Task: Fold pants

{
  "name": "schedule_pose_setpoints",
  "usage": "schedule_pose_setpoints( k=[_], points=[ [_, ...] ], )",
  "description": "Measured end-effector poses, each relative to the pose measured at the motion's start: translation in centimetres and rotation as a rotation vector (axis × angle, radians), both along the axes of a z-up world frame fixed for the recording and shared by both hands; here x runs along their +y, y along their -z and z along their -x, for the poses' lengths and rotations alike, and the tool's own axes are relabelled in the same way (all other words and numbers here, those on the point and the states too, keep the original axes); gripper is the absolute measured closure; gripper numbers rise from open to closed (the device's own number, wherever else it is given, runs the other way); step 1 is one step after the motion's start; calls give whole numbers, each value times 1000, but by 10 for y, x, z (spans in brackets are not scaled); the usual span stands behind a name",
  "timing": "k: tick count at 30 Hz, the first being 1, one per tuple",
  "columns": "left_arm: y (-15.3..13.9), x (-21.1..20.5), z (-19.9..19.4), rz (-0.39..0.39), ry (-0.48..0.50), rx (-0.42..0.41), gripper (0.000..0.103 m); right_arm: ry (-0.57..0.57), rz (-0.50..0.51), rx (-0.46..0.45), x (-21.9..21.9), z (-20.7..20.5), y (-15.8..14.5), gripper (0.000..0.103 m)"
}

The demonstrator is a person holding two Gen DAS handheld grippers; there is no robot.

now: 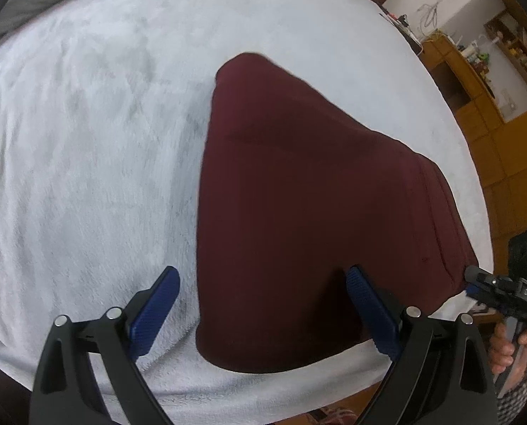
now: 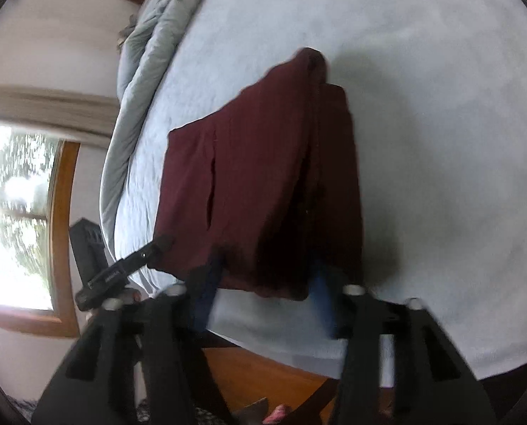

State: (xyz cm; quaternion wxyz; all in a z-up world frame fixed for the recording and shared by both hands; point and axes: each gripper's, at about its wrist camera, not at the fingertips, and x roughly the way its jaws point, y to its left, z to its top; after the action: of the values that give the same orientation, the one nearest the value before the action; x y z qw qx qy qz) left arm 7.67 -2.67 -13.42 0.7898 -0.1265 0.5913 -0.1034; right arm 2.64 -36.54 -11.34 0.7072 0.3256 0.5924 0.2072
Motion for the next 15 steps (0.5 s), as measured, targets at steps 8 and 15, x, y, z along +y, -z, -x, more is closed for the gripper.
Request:
schedule_pose_setpoints(
  k=[8,15],
  points=[
    [-20,-16,7,-41,20,-54,7,-11,27,-55,-2,-1,-34,84],
    [-37,-33,21,-71,53,-118,7,-10,88,27,5,1,8,84]
  ],
)
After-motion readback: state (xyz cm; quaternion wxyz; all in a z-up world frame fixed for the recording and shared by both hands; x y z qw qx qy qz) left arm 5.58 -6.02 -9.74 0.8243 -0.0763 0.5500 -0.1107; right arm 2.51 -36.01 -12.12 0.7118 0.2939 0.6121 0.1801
